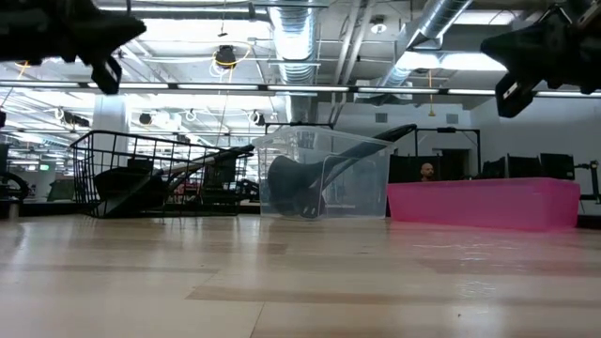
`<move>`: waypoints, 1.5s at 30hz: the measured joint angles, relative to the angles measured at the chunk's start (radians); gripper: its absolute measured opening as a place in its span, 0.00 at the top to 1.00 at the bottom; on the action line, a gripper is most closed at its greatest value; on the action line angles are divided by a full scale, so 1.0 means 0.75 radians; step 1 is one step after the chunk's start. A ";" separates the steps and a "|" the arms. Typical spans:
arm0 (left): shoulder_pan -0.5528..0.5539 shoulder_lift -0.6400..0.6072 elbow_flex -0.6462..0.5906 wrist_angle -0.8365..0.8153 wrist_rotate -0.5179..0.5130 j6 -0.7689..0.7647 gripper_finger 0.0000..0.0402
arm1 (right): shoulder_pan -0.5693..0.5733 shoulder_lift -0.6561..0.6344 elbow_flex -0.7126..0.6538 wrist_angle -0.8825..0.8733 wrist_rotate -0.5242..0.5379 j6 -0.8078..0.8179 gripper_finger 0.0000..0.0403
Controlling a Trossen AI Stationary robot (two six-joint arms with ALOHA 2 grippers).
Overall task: Pick & Place Kitchen Items
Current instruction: Return to Home Position
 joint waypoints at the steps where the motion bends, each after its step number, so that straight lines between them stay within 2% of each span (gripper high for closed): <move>1: 0.000 0.000 -0.024 0.009 0.019 -0.008 1.00 | -0.001 0.000 0.000 -0.012 0.000 0.017 1.00; 7: 0.000 -0.001 -0.129 0.019 0.105 -0.038 1.00 | -0.002 0.000 -0.001 -0.056 0.000 0.029 1.00; 12: 0.000 0.002 -0.130 -0.028 0.147 0.016 1.00 | -0.002 0.004 -0.001 -0.182 0.033 0.104 1.00; 26: 0.000 0.003 -0.130 -0.019 0.149 0.000 0.99 | -0.002 0.019 -0.001 -0.187 0.036 0.088 0.95; 45: 0.000 0.003 -0.130 -0.018 0.148 0.000 0.99 | -0.002 0.019 -0.001 -0.188 0.036 0.087 0.95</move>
